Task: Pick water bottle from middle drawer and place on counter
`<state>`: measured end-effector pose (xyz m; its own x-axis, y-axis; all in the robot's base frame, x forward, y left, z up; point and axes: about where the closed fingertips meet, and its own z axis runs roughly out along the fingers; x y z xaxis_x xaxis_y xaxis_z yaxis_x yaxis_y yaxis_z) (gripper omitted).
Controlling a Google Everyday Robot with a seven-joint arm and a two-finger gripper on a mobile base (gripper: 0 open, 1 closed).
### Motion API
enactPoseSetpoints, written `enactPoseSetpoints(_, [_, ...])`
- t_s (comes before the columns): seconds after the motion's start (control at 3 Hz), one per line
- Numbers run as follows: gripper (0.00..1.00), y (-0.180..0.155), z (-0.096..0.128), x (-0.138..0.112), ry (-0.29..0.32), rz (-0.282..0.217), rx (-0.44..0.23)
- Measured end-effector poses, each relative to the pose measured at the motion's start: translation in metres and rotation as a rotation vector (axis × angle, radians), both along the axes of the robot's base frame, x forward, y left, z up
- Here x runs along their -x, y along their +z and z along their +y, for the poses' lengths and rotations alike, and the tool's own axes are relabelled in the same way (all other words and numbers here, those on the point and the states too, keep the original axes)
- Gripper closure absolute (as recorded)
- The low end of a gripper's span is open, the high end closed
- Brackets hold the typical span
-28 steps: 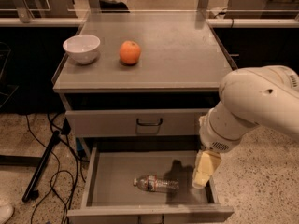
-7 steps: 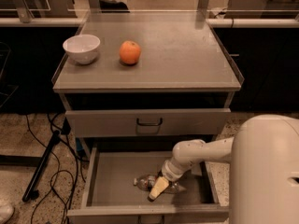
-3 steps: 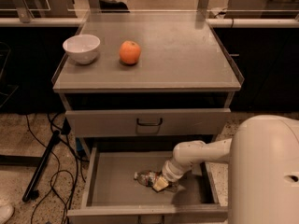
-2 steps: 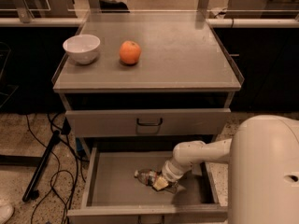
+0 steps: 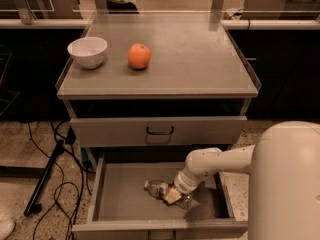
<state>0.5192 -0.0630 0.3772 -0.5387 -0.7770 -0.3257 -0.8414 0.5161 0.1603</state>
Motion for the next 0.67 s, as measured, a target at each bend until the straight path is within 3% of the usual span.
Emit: enactPoseSetpoints(0.67, [1.00,0.050,-0.022,0.020,-0.014,0.026,0.067])
